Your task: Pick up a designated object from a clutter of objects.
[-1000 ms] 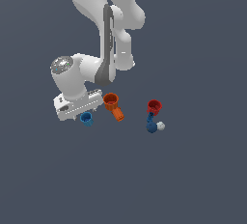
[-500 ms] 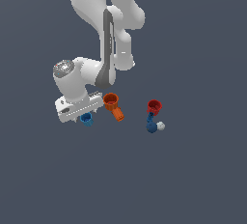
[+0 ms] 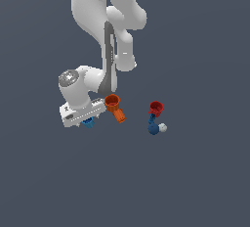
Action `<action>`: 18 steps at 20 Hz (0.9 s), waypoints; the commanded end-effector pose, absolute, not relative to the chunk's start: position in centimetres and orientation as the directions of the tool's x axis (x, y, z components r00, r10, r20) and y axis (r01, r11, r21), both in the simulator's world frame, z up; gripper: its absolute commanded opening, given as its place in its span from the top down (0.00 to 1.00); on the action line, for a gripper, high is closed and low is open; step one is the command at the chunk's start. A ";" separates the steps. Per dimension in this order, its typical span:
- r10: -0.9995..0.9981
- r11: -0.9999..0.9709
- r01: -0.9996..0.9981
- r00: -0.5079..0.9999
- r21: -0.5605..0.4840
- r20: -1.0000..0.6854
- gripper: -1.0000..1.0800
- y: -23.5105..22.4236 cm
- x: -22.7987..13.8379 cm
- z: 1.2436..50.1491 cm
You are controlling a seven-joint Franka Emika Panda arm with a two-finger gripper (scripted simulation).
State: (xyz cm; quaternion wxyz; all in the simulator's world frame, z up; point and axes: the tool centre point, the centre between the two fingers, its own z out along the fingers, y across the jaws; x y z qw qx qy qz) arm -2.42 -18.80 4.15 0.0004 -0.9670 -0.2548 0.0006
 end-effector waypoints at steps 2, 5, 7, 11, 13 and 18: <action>0.493 -0.870 0.493 0.870 0.000 0.000 1.00 -18.8 -2.4 4.0; 0.493 -0.870 0.493 0.870 0.000 0.000 1.00 -18.8 -2.4 4.0; 0.493 -0.870 0.493 0.870 0.000 0.000 1.00 -18.8 -2.4 4.0; 0.492 -0.870 0.492 0.870 0.001 0.001 1.00 -18.9 -2.3 4.1; 0.492 -0.870 0.492 0.870 0.001 0.001 1.00 -18.9 -2.3 4.2; 0.492 -0.870 0.492 0.870 0.001 0.001 1.00 -18.6 -2.1 5.5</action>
